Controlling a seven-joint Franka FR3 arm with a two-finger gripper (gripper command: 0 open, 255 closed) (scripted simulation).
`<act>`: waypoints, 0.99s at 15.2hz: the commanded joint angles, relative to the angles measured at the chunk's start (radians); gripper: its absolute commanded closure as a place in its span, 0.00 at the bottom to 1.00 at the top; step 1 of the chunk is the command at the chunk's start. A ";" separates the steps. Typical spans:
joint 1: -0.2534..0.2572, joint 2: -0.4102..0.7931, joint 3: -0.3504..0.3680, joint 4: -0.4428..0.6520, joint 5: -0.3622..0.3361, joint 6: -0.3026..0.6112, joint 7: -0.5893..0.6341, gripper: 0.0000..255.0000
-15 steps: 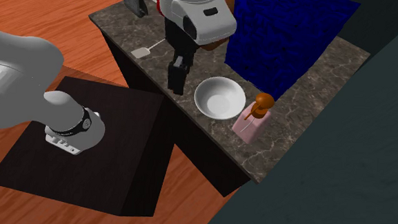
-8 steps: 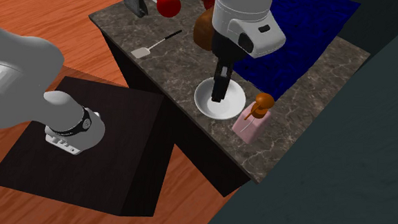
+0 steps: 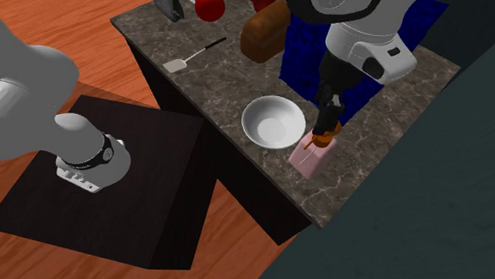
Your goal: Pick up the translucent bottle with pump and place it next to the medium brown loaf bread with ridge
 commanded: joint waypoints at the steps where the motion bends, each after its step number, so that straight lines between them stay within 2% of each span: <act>1: 0.011 0.081 -0.002 0.092 -0.028 -0.010 0.012 0.00; 3: 0.026 0.160 -0.005 0.187 -0.053 -0.026 0.023 0.00; 10: 0.020 0.174 -0.011 0.113 -0.060 0.062 0.029 0.00; 15: 0.020 0.175 -0.012 0.107 -0.061 0.069 0.029 0.00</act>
